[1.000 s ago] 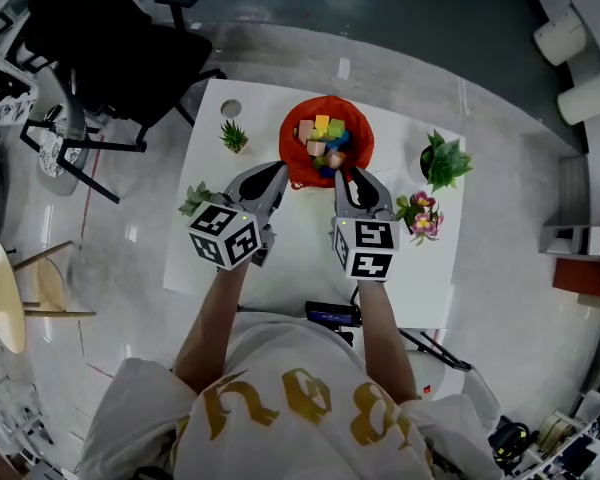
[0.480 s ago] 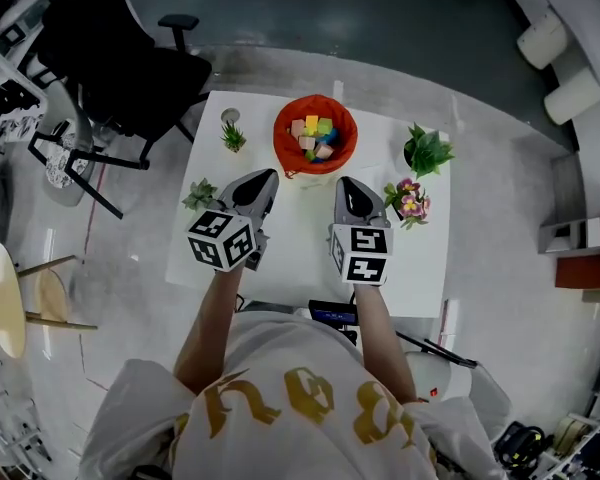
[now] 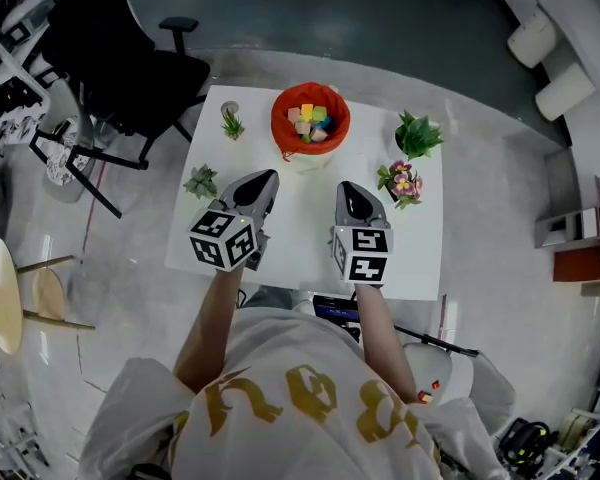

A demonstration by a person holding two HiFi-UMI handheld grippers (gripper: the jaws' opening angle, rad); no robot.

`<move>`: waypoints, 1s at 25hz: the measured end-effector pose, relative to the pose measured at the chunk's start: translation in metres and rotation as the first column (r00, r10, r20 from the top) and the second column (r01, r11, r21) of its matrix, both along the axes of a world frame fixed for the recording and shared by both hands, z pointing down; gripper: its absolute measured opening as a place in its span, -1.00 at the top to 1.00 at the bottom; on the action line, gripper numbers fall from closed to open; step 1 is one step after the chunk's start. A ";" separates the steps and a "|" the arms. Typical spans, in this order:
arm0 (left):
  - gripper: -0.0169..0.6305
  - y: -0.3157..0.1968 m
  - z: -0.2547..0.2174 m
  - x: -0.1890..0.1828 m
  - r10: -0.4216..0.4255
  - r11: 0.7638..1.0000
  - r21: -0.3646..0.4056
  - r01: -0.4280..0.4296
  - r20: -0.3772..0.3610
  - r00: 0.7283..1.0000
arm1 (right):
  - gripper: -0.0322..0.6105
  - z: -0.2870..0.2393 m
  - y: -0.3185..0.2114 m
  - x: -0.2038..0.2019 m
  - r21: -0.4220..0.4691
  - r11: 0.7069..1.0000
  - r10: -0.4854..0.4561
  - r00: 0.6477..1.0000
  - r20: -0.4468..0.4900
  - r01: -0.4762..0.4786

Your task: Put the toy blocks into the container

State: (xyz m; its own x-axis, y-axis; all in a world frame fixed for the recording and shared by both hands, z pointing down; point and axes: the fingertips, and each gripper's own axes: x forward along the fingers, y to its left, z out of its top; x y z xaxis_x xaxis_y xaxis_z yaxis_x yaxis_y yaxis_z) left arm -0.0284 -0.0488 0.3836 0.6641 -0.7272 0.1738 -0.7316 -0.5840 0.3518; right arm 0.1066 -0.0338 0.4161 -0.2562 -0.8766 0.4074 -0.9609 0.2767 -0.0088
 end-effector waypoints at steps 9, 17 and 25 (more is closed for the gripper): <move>0.95 0.009 -0.003 -0.002 0.002 1.000 0.003 -0.002 -0.016 1.000 | 0.82 -0.004 0.010 0.006 0.003 1.000 0.014 1.000 -0.005 -0.014; 0.95 0.005 -0.002 0.000 0.016 1.000 -0.003 -0.016 -0.021 1.000 | 0.82 -0.004 0.009 0.008 -0.001 1.000 0.027 1.000 -0.006 -0.027; 0.95 0.000 0.000 -0.006 0.005 1.000 -0.016 -0.006 -0.050 0.999 | 0.82 -0.001 0.004 0.003 -0.006 1.000 0.017 1.000 -0.003 -0.018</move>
